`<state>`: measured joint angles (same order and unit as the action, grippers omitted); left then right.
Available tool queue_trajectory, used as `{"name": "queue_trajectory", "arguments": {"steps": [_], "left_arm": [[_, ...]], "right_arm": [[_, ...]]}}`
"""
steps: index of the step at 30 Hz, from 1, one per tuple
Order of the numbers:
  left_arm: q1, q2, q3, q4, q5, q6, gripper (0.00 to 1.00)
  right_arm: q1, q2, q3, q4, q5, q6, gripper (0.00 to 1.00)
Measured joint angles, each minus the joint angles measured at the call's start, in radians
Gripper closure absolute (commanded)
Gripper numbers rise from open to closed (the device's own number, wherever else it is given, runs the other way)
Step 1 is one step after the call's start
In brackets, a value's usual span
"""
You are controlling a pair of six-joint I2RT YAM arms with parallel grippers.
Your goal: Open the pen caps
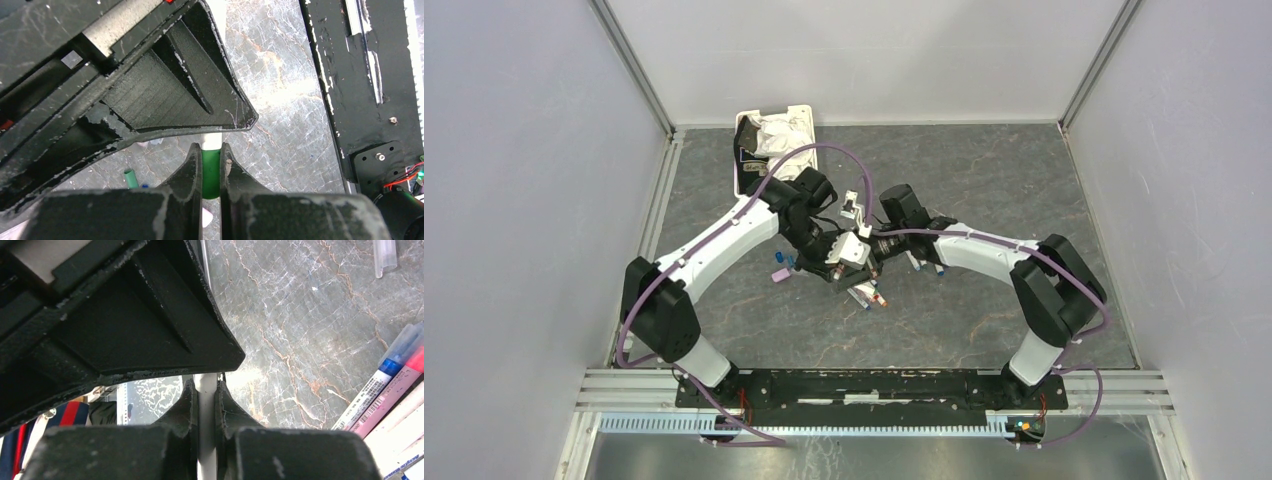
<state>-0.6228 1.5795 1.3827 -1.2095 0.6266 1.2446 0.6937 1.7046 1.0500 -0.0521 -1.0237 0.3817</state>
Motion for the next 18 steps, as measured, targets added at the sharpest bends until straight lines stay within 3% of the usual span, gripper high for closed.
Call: {"name": "queue_trajectory", "arguments": {"steps": [7,13,16,18], "left_arm": [[-0.022,0.000,0.000,0.021,-0.051,0.001,0.98],[-0.029,0.000,-0.003,0.109,-0.107,0.029,0.98],[-0.003,0.000,0.004,0.136,-0.080,0.055,0.98],[0.059,0.000,0.024,0.126,-0.137,0.064,0.98]], "right_arm": [[-0.009,-0.033,-0.062,0.060,0.016,-0.008,1.00],[-0.026,-0.084,-0.072,0.023,0.137,-0.092,1.00],[-0.033,-0.113,-0.072,0.014,0.189,-0.121,1.00],[-0.050,-0.139,-0.088,-0.051,0.197,-0.144,1.00]]}}
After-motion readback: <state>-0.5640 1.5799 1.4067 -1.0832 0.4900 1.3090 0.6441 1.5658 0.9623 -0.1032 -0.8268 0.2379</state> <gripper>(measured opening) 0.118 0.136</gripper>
